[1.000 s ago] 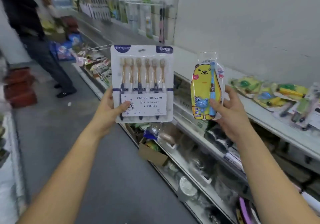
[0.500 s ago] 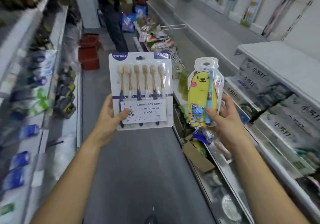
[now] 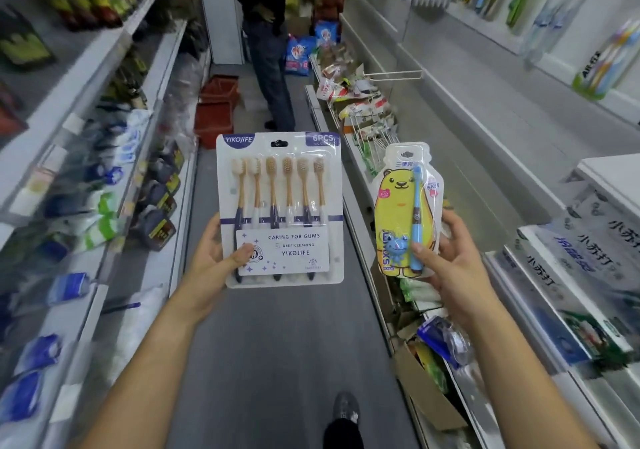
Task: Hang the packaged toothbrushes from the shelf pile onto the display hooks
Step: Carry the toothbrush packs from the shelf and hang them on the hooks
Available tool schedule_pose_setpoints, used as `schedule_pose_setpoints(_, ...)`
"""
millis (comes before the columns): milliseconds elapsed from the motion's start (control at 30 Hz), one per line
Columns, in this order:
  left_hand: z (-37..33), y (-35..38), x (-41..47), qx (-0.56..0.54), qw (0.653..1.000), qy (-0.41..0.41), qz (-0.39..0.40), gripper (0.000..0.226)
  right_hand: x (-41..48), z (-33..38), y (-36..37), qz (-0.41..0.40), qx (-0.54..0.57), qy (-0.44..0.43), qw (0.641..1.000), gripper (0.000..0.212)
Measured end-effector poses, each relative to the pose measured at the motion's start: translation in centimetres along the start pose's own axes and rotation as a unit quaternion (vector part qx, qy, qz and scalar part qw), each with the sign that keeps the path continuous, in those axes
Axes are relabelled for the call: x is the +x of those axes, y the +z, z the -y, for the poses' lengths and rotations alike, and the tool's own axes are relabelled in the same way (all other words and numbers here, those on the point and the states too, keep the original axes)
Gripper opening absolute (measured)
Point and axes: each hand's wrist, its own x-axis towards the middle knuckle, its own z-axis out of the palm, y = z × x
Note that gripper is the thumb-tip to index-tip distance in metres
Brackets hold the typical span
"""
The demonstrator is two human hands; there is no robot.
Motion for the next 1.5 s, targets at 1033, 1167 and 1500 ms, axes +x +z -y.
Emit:
schedule_pose_setpoints(1033,-1.9,-1.7,50.6,0.018,1.000,-0.020,0.011,0.078,51.0,6.2,9.7,0.030,-0.004,0.002,1.000,0.065)
schedule_pose_setpoints(1167,-1.5,-2.1,57.3,0.003,0.999,-0.035,0.021,0.078,57.1,7.5,10.8,0.017,-0.010,-0.002,1.000,0.059)
schedule_pose_setpoints(1500,-0.4,-1.2,74.9,0.005,0.999,-0.029,0.028,0.080,73.7,7.7,11.1,0.007,0.019,-0.002,1.000,0.063)
